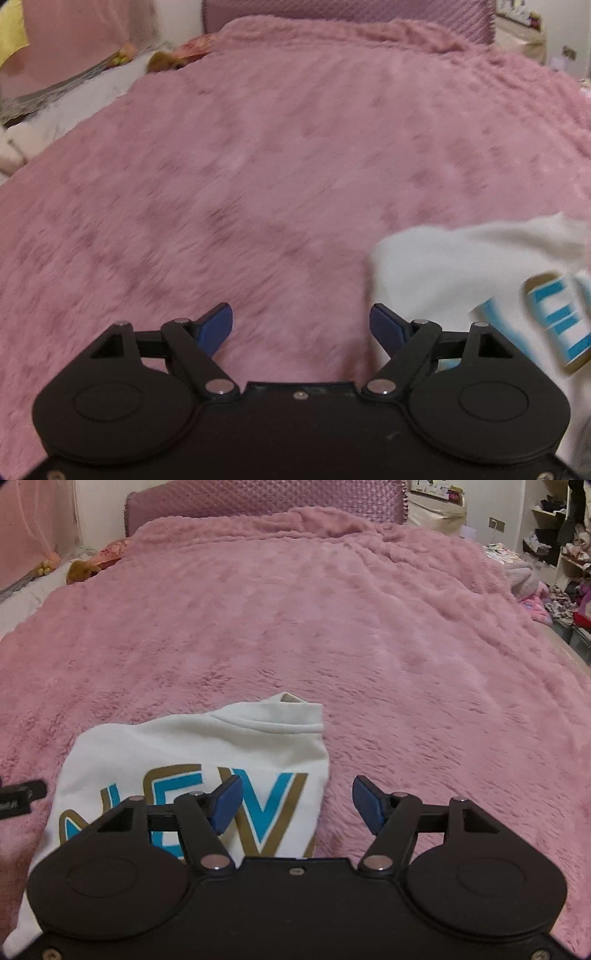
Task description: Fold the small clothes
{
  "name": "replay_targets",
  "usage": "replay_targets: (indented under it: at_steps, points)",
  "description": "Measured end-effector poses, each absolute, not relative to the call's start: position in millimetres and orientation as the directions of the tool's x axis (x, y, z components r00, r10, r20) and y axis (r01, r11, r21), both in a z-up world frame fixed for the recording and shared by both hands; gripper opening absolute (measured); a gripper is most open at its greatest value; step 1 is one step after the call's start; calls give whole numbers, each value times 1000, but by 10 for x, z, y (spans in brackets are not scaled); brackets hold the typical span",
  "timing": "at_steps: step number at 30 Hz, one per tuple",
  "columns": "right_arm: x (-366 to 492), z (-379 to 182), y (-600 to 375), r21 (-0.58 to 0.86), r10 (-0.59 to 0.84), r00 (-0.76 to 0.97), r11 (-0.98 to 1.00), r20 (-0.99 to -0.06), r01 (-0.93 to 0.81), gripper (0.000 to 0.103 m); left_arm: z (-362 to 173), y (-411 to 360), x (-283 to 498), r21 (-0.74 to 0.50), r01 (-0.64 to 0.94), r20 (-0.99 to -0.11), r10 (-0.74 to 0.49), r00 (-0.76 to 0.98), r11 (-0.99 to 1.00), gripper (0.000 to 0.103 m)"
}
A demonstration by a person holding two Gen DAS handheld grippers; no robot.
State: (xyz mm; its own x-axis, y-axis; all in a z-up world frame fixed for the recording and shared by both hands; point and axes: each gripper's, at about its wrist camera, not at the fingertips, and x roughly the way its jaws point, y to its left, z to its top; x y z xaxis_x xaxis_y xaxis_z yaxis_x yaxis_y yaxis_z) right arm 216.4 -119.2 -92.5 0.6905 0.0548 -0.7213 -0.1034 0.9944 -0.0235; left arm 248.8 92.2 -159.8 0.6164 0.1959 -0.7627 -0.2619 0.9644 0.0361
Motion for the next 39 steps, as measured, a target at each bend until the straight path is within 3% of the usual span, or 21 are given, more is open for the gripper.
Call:
replay_targets:
  at_steps: [4,6,10,12,15,17,19,23,28,32,36,39]
  points:
    - [2319,-1076,-1137,-3,89,680,991,-728,-134,63,-1694,804,2763,-36,-204,-755,107,647,978,83]
    - [2423,-1216,-1057,-52,55,655,988,-754,-144,63,-1827,746,2894,-15,-191,-762,112,638,982,86]
    - [2571,-1396,-1186,-11,51,621,995,-782,-96,80,-2046,754,3066,42,-196,-753,160,638,980,87]
    - [2617,-1425,-1298,50,90,605,995,-791,-83,82,-2083,823,3129,21,-199,-761,145,632,980,87]
    - [2604,-1391,-1335,67,100,609,995,-787,-76,81,-2089,854,3211,30,-185,-762,142,632,982,87]
    - [2560,-1339,-1331,0,30,640,999,-768,-46,68,-2045,804,3183,43,-181,-760,150,632,983,87]
    - [2534,-1282,-1416,-30,-17,664,1000,-748,-8,68,-1998,799,3133,53,-187,-758,161,631,981,87]
    - [2445,-1205,-1557,37,45,643,999,-764,-26,68,-1912,915,2956,55,-202,-780,168,602,978,87]
    - [2123,-962,-1453,-2,39,656,998,-754,-61,69,-1738,1001,2508,-59,-228,-823,82,561,972,84]
    - [1802,-886,-1447,29,79,638,996,-766,-88,69,-1711,927,2128,-33,-232,-837,100,538,972,84]
    - [1481,-974,-1467,95,138,599,990,-789,-102,70,-1780,1010,1829,-197,-163,-835,-79,545,967,84]
    - [1323,-1090,-1389,99,161,562,985,-811,-138,70,-1883,1011,1764,-192,-183,-849,-70,523,964,86]
